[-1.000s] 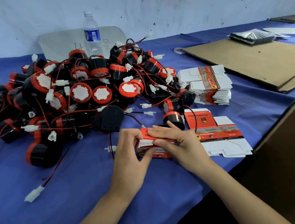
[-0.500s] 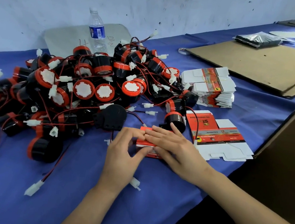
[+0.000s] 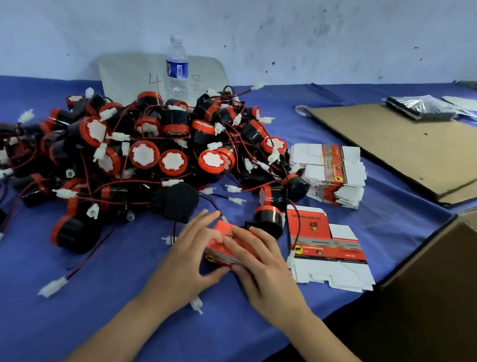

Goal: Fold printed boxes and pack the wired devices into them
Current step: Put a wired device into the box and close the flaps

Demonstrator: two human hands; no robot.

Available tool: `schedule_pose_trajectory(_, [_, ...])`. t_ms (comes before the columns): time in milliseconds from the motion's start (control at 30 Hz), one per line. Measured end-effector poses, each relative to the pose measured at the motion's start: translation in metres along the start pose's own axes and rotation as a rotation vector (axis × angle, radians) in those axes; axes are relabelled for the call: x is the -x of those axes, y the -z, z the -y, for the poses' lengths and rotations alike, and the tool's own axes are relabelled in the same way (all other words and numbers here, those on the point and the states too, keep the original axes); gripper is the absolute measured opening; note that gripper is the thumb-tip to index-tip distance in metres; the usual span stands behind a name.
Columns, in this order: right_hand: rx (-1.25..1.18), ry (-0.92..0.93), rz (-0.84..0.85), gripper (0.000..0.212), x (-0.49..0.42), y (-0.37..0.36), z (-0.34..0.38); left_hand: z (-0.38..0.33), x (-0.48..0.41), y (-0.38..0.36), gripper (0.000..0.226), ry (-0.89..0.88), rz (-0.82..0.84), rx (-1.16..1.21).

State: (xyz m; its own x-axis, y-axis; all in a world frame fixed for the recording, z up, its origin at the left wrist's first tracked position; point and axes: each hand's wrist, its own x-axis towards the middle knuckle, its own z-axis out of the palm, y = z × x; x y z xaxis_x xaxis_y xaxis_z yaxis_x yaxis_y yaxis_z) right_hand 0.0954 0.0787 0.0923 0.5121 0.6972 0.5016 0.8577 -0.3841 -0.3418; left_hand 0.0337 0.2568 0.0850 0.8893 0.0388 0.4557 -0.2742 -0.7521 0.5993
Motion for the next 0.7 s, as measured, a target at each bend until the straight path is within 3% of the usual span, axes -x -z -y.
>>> schedule_pose_trajectory(167, [-0.133, -0.116, -0.225, 0.042, 0.007, 0.003, 0.0, 0.0, -0.002, 0.001, 0.07, -0.025, 0.154, 0.03])
schedule_pose_trajectory(333, [-0.209, -0.098, -0.096, 0.064, 0.007, 0.002, -0.001, -0.002, 0.0, 0.001, 0.068, -0.026, 0.053, -0.015])
schedule_pose_trajectory(533, [-0.208, -0.075, -0.118, 0.054, 0.008, -0.001, -0.004, -0.009, 0.002, 0.003, 0.055, -0.014, 0.064, -0.039])
schedule_pose_trajectory(700, [-0.144, -0.119, -0.084, 0.058, 0.008, 0.0, 0.0, -0.013, 0.006, 0.001, 0.061, 0.012, 0.03, -0.053])
